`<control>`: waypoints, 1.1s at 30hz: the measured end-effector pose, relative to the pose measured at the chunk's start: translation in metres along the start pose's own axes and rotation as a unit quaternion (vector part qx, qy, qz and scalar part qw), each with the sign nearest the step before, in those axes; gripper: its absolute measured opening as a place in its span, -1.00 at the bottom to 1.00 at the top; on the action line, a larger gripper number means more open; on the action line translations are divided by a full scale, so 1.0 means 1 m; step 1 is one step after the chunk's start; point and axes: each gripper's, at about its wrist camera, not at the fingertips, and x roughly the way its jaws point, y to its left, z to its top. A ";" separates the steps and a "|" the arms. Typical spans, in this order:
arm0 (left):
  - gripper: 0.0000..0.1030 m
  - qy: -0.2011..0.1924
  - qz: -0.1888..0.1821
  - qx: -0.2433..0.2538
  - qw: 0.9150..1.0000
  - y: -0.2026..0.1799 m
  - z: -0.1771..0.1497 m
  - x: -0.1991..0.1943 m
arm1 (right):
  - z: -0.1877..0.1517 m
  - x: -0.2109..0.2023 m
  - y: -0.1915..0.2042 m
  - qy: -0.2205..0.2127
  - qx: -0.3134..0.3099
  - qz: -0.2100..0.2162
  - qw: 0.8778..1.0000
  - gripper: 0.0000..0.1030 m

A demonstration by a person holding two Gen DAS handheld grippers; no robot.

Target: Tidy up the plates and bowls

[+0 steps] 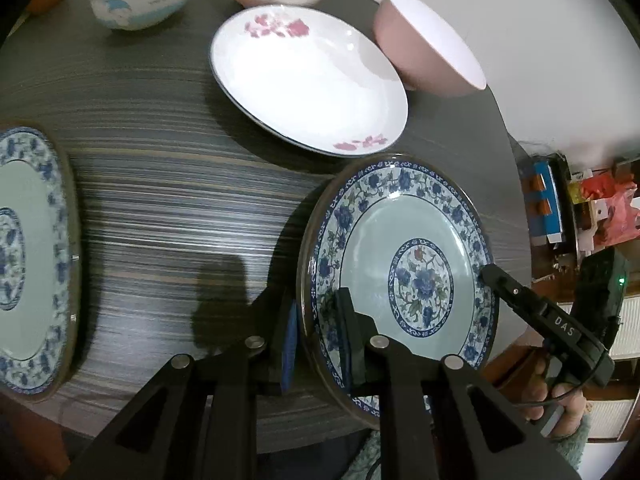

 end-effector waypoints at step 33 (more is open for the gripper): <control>-0.75 -0.139 0.062 -0.155 0.976 0.205 -0.022 -0.148 | -0.023 0.109 0.242 0.077 -0.137 0.062 0.986 -0.77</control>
